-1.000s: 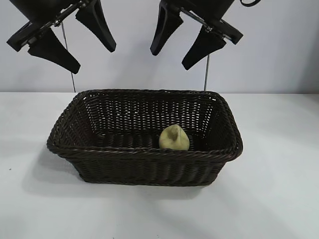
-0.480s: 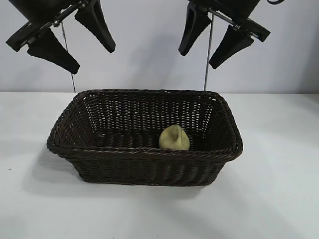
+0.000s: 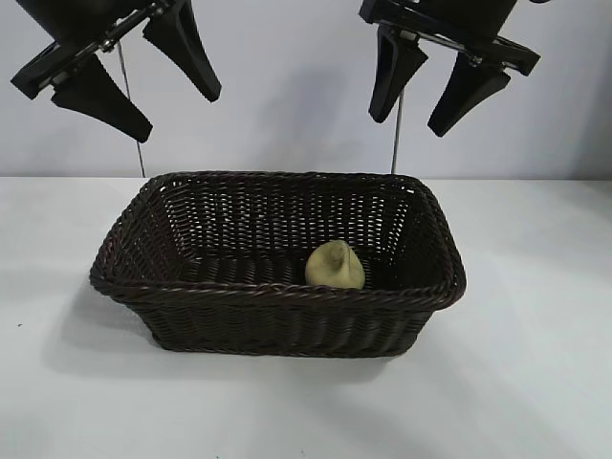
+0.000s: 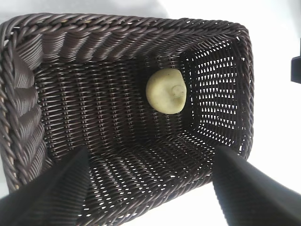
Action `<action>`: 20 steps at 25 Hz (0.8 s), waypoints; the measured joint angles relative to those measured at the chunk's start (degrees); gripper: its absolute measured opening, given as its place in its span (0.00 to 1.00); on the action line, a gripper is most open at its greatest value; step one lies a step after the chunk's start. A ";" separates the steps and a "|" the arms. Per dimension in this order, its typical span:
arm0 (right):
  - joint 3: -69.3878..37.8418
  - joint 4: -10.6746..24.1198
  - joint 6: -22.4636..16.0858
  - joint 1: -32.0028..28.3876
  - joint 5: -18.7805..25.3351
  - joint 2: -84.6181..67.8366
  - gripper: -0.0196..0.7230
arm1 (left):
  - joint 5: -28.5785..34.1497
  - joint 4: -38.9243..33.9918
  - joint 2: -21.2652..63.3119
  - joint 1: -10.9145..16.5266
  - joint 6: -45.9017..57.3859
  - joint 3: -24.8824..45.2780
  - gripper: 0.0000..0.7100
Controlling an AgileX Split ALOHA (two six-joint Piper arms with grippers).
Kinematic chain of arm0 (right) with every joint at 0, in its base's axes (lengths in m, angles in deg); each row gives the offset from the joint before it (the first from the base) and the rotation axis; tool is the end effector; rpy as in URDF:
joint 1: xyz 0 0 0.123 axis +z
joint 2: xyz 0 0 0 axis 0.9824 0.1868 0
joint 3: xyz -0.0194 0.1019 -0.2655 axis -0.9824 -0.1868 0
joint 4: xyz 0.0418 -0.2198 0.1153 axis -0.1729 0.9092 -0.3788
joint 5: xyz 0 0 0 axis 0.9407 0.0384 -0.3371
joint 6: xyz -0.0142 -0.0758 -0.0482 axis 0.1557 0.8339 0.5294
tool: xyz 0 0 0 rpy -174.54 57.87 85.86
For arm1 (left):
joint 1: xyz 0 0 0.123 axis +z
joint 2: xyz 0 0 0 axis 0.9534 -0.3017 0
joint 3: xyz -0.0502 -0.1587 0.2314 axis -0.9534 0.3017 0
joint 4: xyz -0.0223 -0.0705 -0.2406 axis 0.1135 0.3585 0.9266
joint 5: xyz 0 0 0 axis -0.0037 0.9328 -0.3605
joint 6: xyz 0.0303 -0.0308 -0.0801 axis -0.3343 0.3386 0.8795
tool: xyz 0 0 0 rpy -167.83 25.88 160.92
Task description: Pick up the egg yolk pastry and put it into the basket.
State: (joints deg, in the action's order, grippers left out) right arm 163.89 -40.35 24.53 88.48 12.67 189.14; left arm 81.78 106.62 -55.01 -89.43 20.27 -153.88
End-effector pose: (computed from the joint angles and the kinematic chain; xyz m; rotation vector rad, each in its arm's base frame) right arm 0.4120 0.0953 0.2949 -0.2474 2.8210 0.4854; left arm 0.3501 -0.1500 0.2830 0.2043 2.7224 -0.7983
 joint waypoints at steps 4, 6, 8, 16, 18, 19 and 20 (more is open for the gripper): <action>-2.86 -0.97 1.42 -1.73 -0.11 -0.25 0.69 | 0.00 0.00 0.00 0.00 0.00 0.00 0.75; -5.28 -1.03 1.99 -1.73 -0.05 -0.25 0.69 | 0.00 0.00 0.00 0.00 0.00 0.00 0.75; -6.39 -1.03 2.22 -1.73 -0.05 -0.25 0.69 | 0.00 0.00 0.00 0.00 0.00 0.00 0.75; -3.63 -1.19 2.40 -1.85 -0.12 -0.92 0.69 | 0.00 0.00 0.00 0.00 0.00 0.00 0.75; -3.52 -1.19 2.40 -1.85 -0.06 -1.45 0.69 | 0.00 0.00 0.00 0.00 0.00 0.00 0.75; -3.45 -1.19 2.40 -1.85 -0.06 -1.65 0.69 | 0.00 0.00 0.00 0.00 0.00 0.00 0.75; -3.45 -1.19 2.40 -1.85 -0.06 -1.65 0.69 | 0.00 0.00 0.00 0.00 0.00 0.00 0.75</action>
